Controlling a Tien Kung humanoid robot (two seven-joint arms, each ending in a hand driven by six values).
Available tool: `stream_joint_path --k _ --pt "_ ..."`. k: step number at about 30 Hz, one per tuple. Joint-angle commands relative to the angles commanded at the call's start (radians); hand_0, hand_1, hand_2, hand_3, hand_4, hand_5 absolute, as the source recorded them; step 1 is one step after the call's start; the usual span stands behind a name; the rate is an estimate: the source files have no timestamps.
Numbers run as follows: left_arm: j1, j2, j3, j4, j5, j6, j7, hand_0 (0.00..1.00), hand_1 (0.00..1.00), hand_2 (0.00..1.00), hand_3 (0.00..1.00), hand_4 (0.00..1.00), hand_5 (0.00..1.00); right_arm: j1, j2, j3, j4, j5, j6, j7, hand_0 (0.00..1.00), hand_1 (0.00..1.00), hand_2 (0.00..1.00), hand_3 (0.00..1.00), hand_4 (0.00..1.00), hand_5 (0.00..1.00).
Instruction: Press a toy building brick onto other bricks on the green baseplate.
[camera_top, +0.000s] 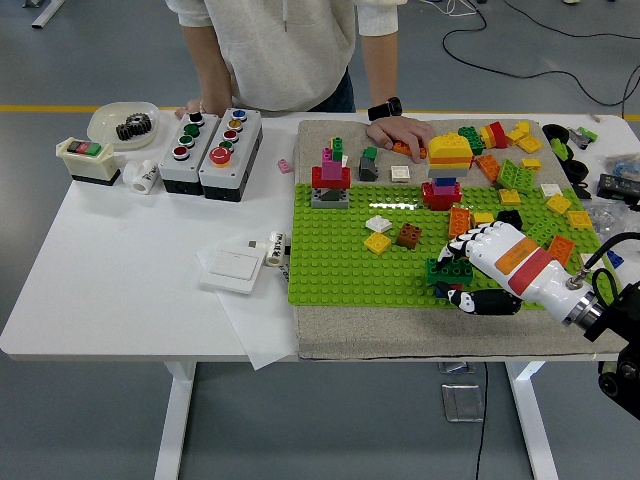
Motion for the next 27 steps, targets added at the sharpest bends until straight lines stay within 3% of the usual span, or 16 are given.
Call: stream_joint_path --k 27 --pt "0.009 -0.001 -0.014 -0.001 0.022 0.002 0.008 0.500 0.605 0.764 0.789 0.839 0.825 -0.019 0.012 0.001 -0.034 0.001 -0.001 0.008 0.457 0.467 0.513 0.506 0.616 0.461"
